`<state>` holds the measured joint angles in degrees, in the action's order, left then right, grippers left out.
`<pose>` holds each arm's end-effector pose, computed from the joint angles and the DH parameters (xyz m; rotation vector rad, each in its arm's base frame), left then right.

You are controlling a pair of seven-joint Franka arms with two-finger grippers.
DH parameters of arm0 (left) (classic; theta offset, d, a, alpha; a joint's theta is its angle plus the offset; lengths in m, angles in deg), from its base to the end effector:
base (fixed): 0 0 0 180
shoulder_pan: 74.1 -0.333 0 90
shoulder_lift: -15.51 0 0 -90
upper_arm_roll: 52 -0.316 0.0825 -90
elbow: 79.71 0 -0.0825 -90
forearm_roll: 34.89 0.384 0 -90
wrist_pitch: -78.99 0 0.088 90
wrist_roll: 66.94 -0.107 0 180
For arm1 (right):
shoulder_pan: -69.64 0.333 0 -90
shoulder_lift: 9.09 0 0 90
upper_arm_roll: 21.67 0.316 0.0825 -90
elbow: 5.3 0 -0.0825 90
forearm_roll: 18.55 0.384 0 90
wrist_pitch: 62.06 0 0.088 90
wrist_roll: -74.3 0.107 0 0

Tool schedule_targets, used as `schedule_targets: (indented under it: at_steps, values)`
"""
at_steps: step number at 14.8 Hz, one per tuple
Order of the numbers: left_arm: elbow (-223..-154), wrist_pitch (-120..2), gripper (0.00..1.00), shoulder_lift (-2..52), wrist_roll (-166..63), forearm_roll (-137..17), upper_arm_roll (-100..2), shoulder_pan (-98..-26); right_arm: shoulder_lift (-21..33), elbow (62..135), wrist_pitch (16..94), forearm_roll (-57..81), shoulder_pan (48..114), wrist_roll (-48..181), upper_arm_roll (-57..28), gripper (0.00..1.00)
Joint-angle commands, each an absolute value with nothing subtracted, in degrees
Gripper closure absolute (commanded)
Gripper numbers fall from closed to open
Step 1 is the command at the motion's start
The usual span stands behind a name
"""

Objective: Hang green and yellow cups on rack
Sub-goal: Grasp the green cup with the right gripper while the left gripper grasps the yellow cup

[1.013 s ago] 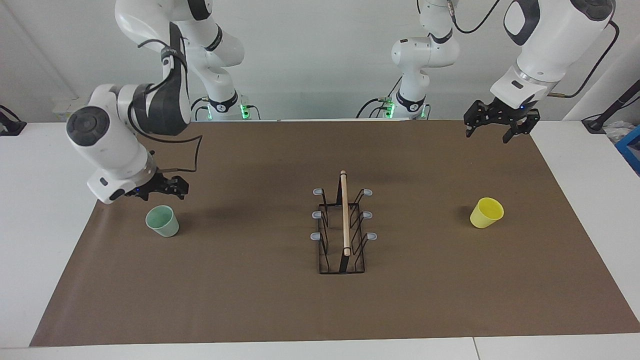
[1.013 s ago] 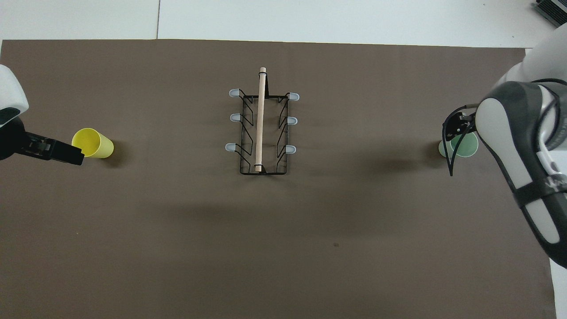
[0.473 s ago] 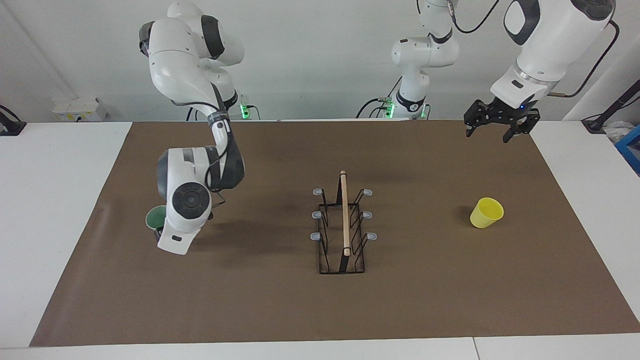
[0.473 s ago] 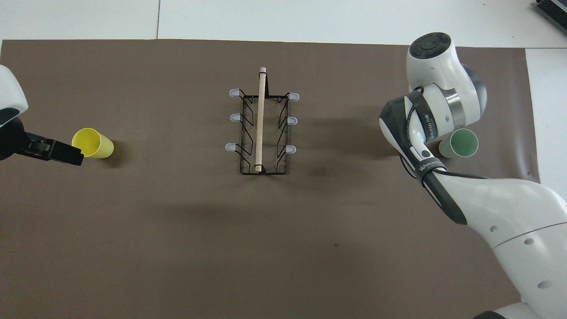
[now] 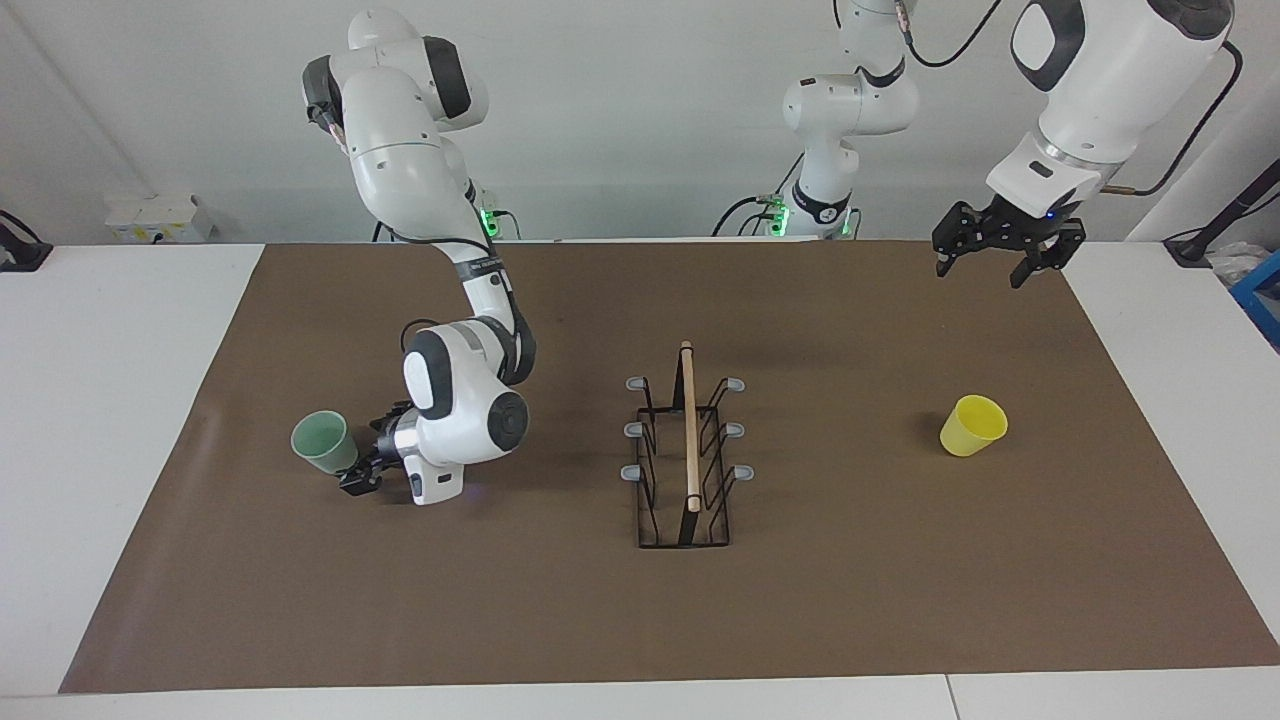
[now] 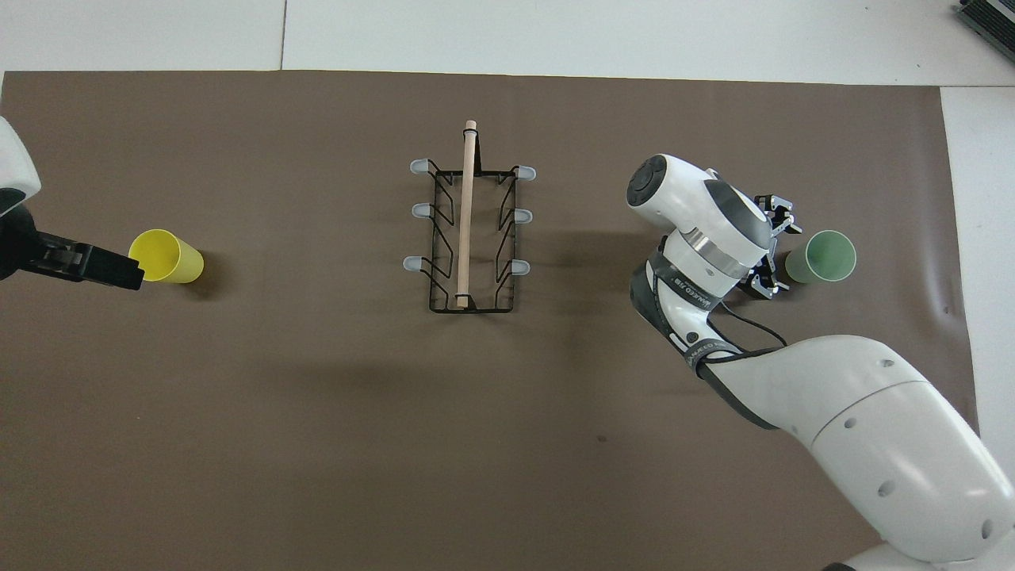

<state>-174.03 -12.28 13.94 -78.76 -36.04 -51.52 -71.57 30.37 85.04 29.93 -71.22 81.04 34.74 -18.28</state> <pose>0.5457 -0.0309 0.6059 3.0937 -0.4015 -0.0378 0.6425 0.0791 0.2326 1.8093 1.3936 -0.9647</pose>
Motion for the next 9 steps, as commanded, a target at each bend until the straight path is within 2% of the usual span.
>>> schedule_targets:
  at_steps: [1,9]
  values:
    - [-175.07,-15.04,0.00,14.80,-78.45,-35.86,-51.29,-73.21,27.56,92.07,31.01,-77.69,80.80,32.03,-17.89,0.00]
    - [-174.01,-21.55,0.00,22.44,-78.01,-39.55,-51.38,-76.91,26.15,97.44,32.50,-85.26,79.66,32.47,-17.98,0.00]
